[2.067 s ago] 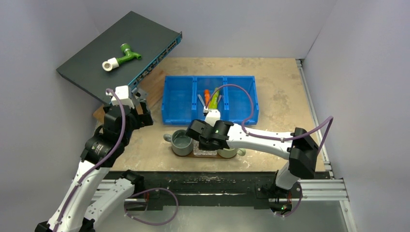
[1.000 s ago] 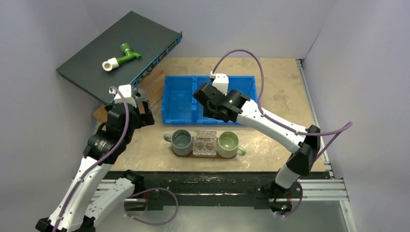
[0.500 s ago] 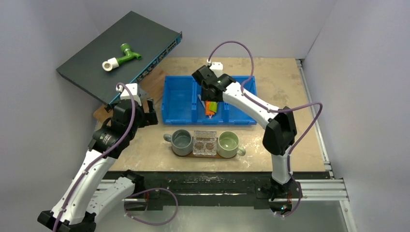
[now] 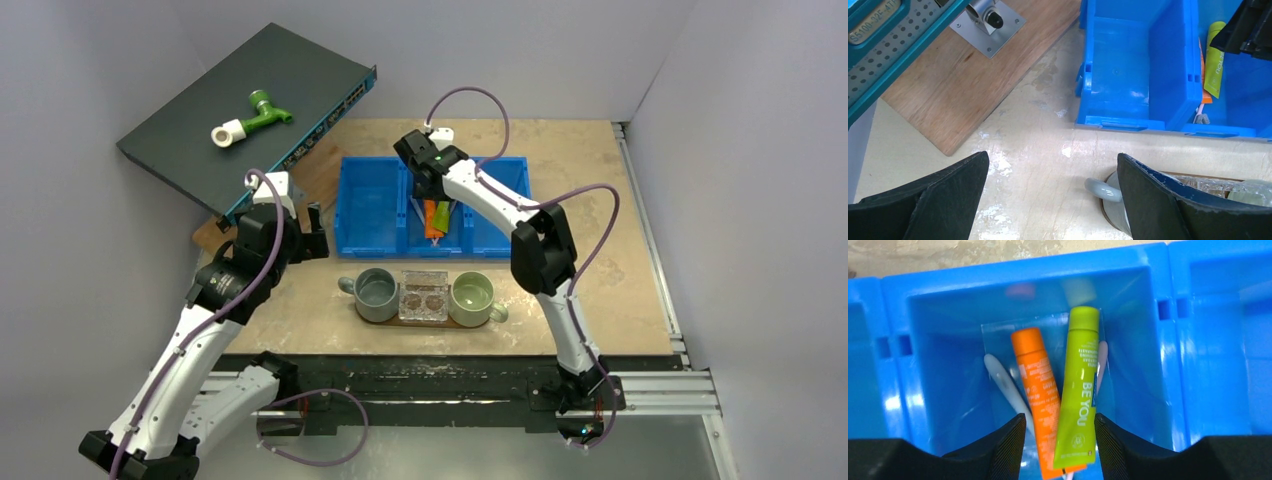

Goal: Prepare toiletry sets of a toothbrush and toothpaste on the tray

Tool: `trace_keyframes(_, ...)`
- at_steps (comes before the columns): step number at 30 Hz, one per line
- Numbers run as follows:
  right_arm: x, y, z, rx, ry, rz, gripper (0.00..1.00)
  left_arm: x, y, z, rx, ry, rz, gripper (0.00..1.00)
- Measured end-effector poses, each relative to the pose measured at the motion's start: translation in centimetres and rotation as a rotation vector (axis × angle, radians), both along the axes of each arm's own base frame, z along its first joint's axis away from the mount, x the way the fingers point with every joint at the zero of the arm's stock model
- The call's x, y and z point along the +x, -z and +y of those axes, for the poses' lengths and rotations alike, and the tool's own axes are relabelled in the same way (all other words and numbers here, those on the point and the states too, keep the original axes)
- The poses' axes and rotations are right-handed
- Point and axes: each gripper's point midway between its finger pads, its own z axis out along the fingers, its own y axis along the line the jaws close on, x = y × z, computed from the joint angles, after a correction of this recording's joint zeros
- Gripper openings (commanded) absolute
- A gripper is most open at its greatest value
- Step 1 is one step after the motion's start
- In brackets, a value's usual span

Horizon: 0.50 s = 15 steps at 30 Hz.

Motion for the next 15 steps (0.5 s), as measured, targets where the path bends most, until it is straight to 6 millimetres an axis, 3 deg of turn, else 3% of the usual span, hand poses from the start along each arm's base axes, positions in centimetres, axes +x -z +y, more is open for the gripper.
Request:
trace_keyframes(8,2.1,3.1,-0.2,-0.041,0.014,0.019,0.54,0.0,0.0,0.0,0.0,0.002,0.001,1.0)
trace_keyframes(15,2.6,3.8,-0.8,-0.075,0.021,0.018,0.53,0.0,0.1,0.0,0.002,0.002,0.003,1.0)
